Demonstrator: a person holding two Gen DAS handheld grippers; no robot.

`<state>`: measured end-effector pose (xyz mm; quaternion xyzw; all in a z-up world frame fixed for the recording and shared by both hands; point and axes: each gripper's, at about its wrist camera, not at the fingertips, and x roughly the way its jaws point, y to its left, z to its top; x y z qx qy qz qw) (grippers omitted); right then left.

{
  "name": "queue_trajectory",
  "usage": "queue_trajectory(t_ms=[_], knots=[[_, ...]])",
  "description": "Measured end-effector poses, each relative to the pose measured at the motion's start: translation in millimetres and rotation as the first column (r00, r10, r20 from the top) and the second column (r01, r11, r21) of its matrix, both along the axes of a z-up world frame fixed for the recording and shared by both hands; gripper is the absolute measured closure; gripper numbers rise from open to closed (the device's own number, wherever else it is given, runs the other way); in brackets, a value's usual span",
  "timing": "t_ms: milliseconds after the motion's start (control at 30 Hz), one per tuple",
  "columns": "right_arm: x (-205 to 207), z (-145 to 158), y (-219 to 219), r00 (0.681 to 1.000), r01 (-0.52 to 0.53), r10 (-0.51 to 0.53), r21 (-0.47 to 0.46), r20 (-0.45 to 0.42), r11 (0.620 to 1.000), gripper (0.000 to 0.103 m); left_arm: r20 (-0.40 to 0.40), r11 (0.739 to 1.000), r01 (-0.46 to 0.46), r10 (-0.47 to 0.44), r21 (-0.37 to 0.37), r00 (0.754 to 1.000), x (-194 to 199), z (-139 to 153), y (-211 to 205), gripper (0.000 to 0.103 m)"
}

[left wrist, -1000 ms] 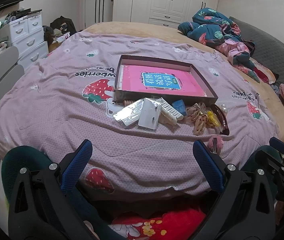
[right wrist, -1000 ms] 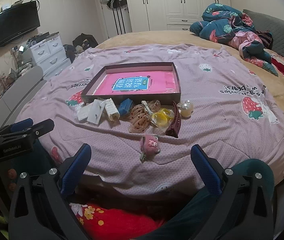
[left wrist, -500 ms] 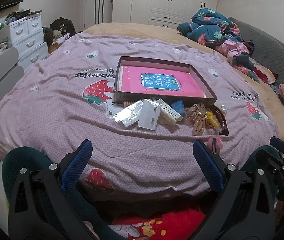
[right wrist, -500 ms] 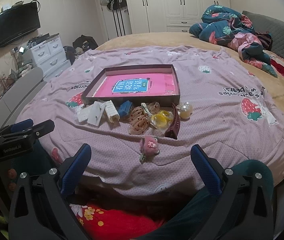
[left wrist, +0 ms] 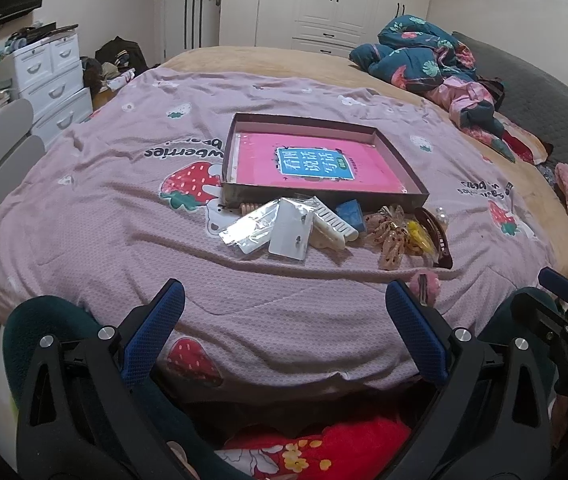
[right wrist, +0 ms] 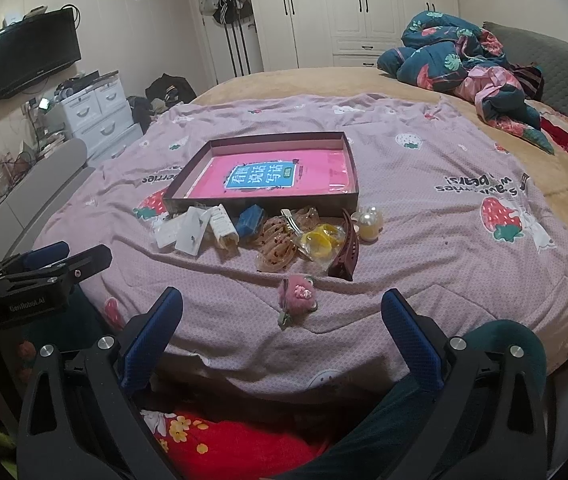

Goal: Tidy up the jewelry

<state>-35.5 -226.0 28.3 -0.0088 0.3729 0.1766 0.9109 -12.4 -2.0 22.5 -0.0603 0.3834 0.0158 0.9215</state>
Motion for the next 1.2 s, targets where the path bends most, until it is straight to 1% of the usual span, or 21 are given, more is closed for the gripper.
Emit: queue_trajectory(t_ms=[500, 667, 833, 900, 1033, 1200], knots=[[9, -7, -14, 0.999, 0.043, -0.043, 0.007, -0.008, 0.999, 0.004, -0.005, 0.999, 0.047, -0.047, -0.003, 0.999, 15, -15, -9, 0.009], [16, -14, -16, 0.998, 0.049, -0.049, -0.001, -0.029, 0.999, 0.004, -0.025, 0.998, 0.063, -0.063, -0.010, 0.998, 27, -22, -11, 0.009], [24, -23, -16, 0.997, 0.047, -0.048, -0.007, -0.059, 0.999, 0.004, -0.060, 0.996, 0.079, -0.082, -0.050, 0.995, 45, -34, -8, 0.009], [26, -28, -15, 0.997, 0.041, -0.042, -0.016, -0.068, 0.999, 0.004, -0.074, 0.995, 0.079, -0.083, -0.053, 0.994, 51, -38, -9, 0.009], [30, -36, -12, 0.995, 0.028, -0.030, -0.019, -0.095, 0.999, 0.004, -0.097, 0.996, 0.084, -0.086, -0.030, 0.992, 61, -46, -11, 0.009], [37, -44, -6, 0.994, 0.006, -0.009, -0.033, -0.113, 0.999, 0.004, -0.121, 0.996, 0.085, -0.088, -0.025, 0.989, 70, -54, -10, 0.009]])
